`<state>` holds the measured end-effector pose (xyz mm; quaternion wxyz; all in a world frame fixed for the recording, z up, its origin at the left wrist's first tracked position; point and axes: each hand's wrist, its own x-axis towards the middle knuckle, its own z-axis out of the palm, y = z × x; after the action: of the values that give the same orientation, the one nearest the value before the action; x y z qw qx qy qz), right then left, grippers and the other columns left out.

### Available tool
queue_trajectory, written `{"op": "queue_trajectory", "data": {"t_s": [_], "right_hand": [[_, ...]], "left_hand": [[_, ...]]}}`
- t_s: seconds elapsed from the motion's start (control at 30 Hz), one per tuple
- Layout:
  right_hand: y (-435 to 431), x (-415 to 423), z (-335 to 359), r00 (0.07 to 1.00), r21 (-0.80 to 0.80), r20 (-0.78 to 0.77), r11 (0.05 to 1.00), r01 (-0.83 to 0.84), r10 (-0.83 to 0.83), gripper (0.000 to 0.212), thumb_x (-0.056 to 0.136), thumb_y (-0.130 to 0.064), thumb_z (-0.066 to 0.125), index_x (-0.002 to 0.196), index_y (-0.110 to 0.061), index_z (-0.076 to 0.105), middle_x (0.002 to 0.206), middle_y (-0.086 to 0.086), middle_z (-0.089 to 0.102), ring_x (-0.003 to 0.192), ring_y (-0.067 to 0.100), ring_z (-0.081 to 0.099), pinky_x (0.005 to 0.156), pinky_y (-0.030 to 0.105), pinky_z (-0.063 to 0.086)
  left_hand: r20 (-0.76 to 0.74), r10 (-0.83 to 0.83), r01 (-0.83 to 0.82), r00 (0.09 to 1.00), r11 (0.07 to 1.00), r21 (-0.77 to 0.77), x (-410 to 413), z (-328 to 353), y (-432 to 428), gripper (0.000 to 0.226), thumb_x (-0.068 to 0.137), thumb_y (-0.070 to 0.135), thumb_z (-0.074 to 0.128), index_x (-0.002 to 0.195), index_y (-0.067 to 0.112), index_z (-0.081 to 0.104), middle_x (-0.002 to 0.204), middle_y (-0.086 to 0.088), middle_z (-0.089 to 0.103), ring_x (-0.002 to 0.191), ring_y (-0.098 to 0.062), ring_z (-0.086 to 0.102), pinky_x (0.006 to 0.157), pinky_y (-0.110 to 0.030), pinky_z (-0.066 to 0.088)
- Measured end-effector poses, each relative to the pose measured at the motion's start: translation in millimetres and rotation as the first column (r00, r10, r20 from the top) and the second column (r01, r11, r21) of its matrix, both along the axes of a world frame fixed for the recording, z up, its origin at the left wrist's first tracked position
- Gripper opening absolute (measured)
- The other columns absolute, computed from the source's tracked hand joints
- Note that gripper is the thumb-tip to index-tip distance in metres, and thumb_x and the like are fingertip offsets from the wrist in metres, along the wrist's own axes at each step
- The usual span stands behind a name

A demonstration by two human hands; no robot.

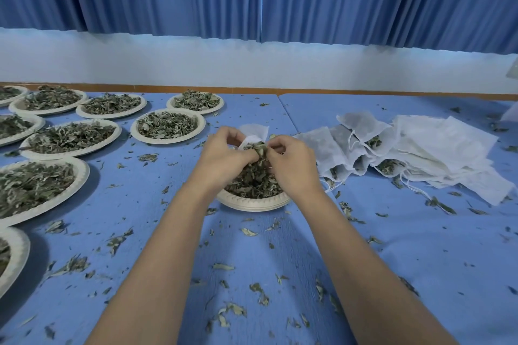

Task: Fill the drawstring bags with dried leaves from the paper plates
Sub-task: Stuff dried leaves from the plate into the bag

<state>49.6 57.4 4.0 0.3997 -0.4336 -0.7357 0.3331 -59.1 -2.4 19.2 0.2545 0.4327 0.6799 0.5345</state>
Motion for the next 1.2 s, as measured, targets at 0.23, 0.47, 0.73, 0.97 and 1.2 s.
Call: {"op": "queue_trajectory", "data": {"t_s": [0.23, 0.47, 0.73, 0.97, 1.2], "right_hand": [[-0.6, 0.2, 0.8, 1.0, -0.022, 0.008, 1.0, -0.009, 0.009, 0.016, 0.09, -0.005, 0.055, 0.099, -0.003, 0.069, 0.089, 0.01, 0.069, 0.086, 0.027, 0.067, 0.08, 0.045, 0.055], [-2.4, 0.6, 1.8, 0.993, 0.067, 0.112, 0.997, -0.047, 0.039, 0.009, 0.091, -0.018, 0.06, 0.085, -0.014, 0.066, 0.078, -0.004, 0.063, 0.074, 0.013, 0.059, 0.063, 0.015, 0.042], [-3.2, 1.3, 5.1, 0.992, 0.077, 0.124, 0.996, -0.036, 0.026, 0.01, 0.091, -0.019, 0.06, 0.083, -0.015, 0.064, 0.074, -0.003, 0.063, 0.073, 0.015, 0.059, 0.067, 0.027, 0.045], [-1.9, -2.4, 0.7, 0.999, 0.071, 0.047, 0.997, 0.011, -0.015, 0.011, 0.092, -0.018, 0.06, 0.091, -0.01, 0.067, 0.073, -0.005, 0.061, 0.071, 0.011, 0.058, 0.058, 0.017, 0.043], [-3.2, -1.7, 2.1, 0.999, -0.017, -0.047, 1.0, -0.025, 0.024, 0.009, 0.089, -0.016, 0.064, 0.084, -0.009, 0.069, 0.078, 0.007, 0.07, 0.079, 0.022, 0.068, 0.079, 0.044, 0.055]], "left_hand": [[-0.143, -0.03, 0.034, 0.989, 0.999, 0.023, -6.5, -1.7, -5.3, 0.021, 0.079, 0.008, 0.074, 0.092, 0.015, 0.059, 0.088, 0.008, 0.058, 0.08, -0.012, 0.058, 0.074, -0.024, 0.047], [-0.36, 0.248, -0.185, 0.9, 0.962, 0.2, -1.6, -10.8, 8.1, 0.033, 0.076, -0.008, 0.055, 0.064, 0.02, 0.043, 0.063, 0.005, 0.045, 0.055, -0.007, 0.038, 0.048, -0.013, 0.033], [-0.455, 0.321, -0.225, 0.831, 0.941, 0.253, -6.1, -16.2, 16.7, 0.034, 0.072, -0.015, 0.041, 0.061, 0.017, 0.036, 0.061, 0.002, 0.039, 0.059, -0.018, 0.033, 0.048, -0.029, 0.023], [-0.043, 0.018, -0.014, 0.999, 0.996, 0.083, -9.1, -8.0, 3.0, 0.016, 0.086, 0.005, 0.054, 0.078, 0.018, 0.048, 0.08, 0.001, 0.053, 0.075, -0.019, 0.051, 0.073, -0.03, 0.044], [-0.046, -0.066, 0.068, 0.997, 0.997, 0.047, -8.6, -7.6, 0.9, 0.015, 0.085, 0.016, 0.064, 0.087, 0.019, 0.049, 0.084, 0.003, 0.052, 0.072, -0.013, 0.047, 0.064, -0.028, 0.038]]}}
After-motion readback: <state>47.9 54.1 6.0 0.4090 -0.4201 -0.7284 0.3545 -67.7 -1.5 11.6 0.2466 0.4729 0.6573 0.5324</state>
